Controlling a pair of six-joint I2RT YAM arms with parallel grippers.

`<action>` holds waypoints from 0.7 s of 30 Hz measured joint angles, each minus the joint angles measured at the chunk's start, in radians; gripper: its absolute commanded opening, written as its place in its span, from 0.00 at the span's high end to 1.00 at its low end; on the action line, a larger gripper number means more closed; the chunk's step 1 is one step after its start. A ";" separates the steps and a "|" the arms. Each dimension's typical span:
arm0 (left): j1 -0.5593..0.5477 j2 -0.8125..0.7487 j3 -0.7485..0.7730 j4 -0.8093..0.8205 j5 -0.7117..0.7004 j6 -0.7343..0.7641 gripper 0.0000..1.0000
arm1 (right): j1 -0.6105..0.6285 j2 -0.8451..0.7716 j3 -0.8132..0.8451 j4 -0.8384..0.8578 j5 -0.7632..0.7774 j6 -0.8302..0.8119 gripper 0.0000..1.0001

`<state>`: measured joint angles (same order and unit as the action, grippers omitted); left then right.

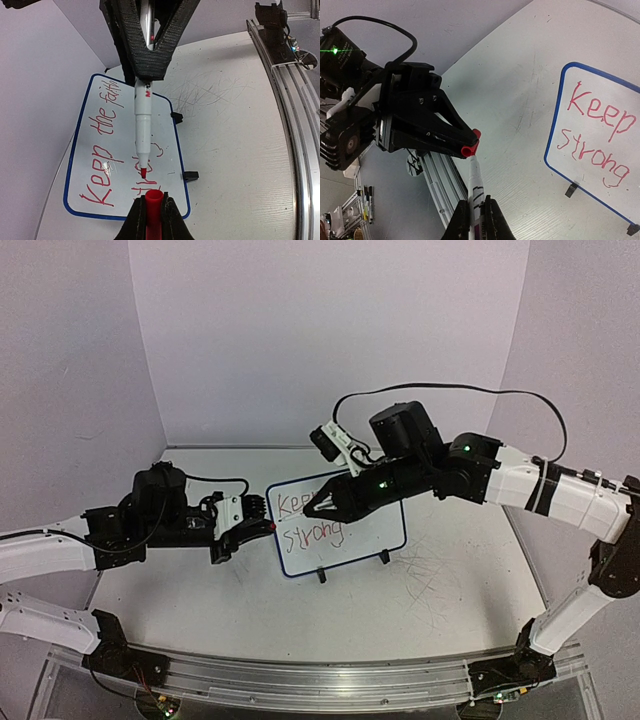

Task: Write a sentence on the whiteboard
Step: Insert the whiteboard marker without the cap into the pen cap.

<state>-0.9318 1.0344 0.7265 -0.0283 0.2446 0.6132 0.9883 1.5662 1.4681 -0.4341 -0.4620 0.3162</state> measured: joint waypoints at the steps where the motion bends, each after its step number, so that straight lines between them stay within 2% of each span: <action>1: -0.002 0.000 0.000 -0.001 -0.004 0.006 1.00 | 0.002 0.001 0.003 -0.002 -0.001 -0.001 1.00; 21: -0.019 0.006 0.000 -0.032 -0.039 0.023 1.00 | 0.025 0.066 0.044 -0.033 -0.001 -0.011 1.00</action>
<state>-0.9510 1.0404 0.7265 -0.0602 0.2054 0.6365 1.0137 1.6326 1.5121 -0.4671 -0.4629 0.3054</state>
